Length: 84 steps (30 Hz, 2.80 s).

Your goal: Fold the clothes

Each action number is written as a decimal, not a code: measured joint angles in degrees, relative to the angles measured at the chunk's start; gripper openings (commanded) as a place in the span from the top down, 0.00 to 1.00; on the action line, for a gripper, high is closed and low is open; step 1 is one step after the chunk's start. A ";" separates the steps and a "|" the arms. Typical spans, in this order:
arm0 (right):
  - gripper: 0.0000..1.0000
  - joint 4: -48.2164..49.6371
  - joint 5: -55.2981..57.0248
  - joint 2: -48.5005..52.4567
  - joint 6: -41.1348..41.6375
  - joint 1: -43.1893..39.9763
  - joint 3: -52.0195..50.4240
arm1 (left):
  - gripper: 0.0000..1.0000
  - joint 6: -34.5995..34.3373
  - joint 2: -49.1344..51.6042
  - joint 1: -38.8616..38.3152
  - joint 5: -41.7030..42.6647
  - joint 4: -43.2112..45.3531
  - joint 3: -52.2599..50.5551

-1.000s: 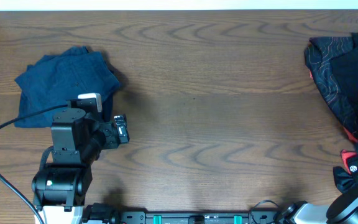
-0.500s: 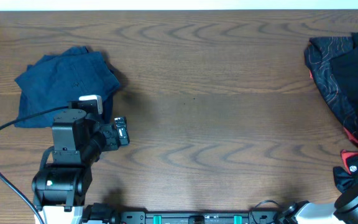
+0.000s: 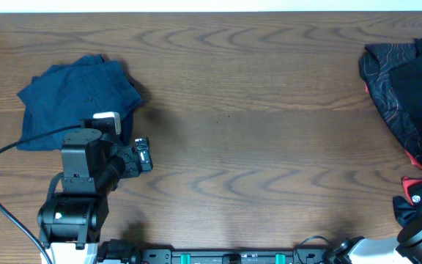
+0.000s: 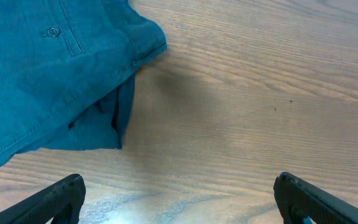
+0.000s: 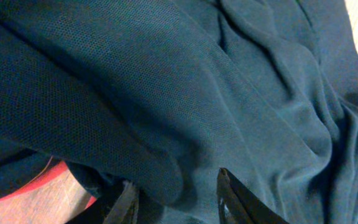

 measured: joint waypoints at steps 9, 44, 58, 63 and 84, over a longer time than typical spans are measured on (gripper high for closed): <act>0.99 -2.40 -3.23 1.81 0.02 0.00 1.05 | 0.02 0.00 0.00 0.00 0.00 0.00 0.00; 0.38 -0.20 -18.29 2.62 7.65 67.04 23.28 | 0.02 -0.02 0.04 0.04 1.88 3.52 0.02; 0.28 -32.46 -12.15 -13.07 7.67 50.86 26.36 | 0.06 -3.13 27.17 -11.19 10.80 26.21 0.46; 0.26 -36.37 -12.02 -13.05 7.65 47.36 26.36 | 0.05 -6.54 40.96 -18.43 12.66 39.89 0.63; 0.29 -39.82 -11.91 -13.05 7.67 46.62 26.36 | 0.94 -9.81 64.96 -24.57 7.82 70.05 1.49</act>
